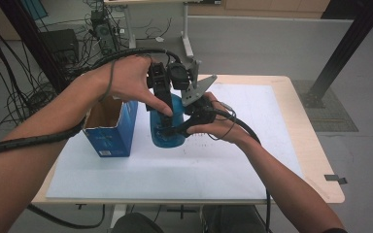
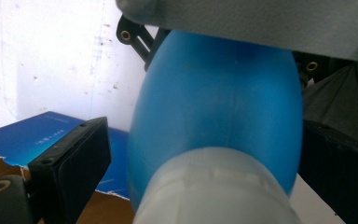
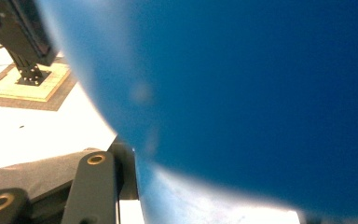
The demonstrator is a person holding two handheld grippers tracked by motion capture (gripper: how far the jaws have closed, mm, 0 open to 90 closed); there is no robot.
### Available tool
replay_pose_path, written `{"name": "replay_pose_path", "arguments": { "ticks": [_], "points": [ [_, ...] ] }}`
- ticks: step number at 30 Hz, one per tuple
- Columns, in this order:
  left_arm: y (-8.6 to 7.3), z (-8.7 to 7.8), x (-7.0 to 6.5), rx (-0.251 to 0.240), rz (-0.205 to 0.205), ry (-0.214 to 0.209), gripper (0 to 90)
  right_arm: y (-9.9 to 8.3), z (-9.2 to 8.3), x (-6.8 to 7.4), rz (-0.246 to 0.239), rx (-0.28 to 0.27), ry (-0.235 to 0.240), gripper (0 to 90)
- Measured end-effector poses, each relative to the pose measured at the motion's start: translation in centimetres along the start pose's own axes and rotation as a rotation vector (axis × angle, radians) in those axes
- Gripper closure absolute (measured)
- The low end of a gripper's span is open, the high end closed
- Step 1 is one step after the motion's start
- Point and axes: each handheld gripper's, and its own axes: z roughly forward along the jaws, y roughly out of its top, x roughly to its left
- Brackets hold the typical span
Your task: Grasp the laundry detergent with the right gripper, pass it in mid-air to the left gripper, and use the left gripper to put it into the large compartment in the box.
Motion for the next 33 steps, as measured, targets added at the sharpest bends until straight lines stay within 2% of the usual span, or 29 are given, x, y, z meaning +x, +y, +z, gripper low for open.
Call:
{"name": "replay_pose_path", "arguments": {
  "ticks": [4, 6, 9, 20, 23, 31, 32, 33],
  "points": [
    [-0.02, -0.05, -0.06, 0.0, 0.0, 0.003, 6.1, 0.05, -0.03, 0.15, 0.016, -0.005, 0.015, 44.5],
    [-0.05, -0.17, -0.03, 0.002, 0.002, 0.001, 6.1, 0.04, -0.05, 0.05, 0.005, -0.001, 0.002, 44.5],
    [-0.11, -0.12, -0.05, 0.0, 0.002, 0.004, 6.1, 0.06, -0.13, 0.21, 0.022, -0.001, 0.01, 44.6],
    [0.04, -0.09, -0.25, 0.005, 0.008, 0.003, 6.2, 0.1, -0.13, 0.26, 0.014, -0.004, 0.016, 44.6],
    [0.03, -0.14, -0.17, 0.008, 0.009, 0.004, 6.2, 0.09, -0.12, 0.16, 0.001, 0.0, 0.001, 44.6],
    [-0.03, -0.26, -0.18, 0.002, 0.006, 0.006, 6.1, 0.08, -0.25, 0.18, 0.008, 0.0, 0.005, 44.6],
    [-0.03, -0.28, -0.18, 0.004, 0.006, 0.005, 6.1, 0.11, -0.26, 0.27, 0.017, -0.004, 0.016, 44.6],
    [-0.03, -0.29, -0.17, 0.006, 0.006, 0.002, 6.1, 0.11, -0.26, 0.23, 0.01, 0.0, 0.007, 44.6]
  ]
}}
